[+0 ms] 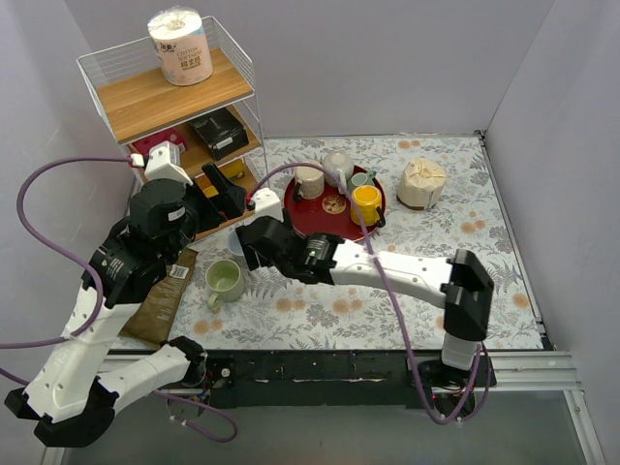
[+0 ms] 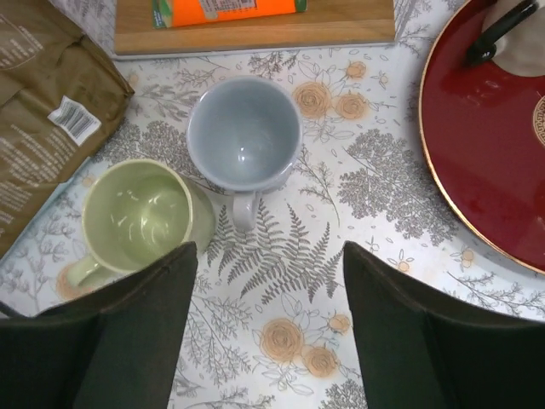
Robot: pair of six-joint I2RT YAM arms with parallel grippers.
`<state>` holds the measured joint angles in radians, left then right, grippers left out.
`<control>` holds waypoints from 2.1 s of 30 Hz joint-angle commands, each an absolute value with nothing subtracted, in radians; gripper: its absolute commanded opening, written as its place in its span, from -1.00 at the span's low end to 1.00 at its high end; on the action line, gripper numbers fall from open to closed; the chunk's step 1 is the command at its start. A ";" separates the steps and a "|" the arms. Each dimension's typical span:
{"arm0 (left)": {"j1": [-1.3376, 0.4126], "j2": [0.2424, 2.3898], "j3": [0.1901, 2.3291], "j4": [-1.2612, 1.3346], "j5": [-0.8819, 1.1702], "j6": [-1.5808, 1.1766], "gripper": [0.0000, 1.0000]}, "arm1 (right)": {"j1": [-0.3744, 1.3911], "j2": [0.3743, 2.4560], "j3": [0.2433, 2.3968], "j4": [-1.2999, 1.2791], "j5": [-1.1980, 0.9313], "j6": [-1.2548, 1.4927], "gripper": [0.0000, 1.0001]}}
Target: Turn the mug right side up
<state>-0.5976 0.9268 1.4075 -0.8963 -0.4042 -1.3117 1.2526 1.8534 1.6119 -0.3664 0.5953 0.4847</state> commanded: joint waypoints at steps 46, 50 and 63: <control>-0.902 2.262 2.020 -0.519 -0.353 -1.658 0.38 | 0.532 0.836 0.988 -1.023 0.703 0.880 0.53; -0.902 2.307 2.066 -0.517 -0.353 -1.634 0.29 | 0.531 0.818 0.983 -1.034 0.707 0.876 0.52; -0.902 2.355 2.115 -0.557 -0.417 -1.618 -0.28 | 0.531 0.778 0.974 -1.022 0.729 0.854 0.50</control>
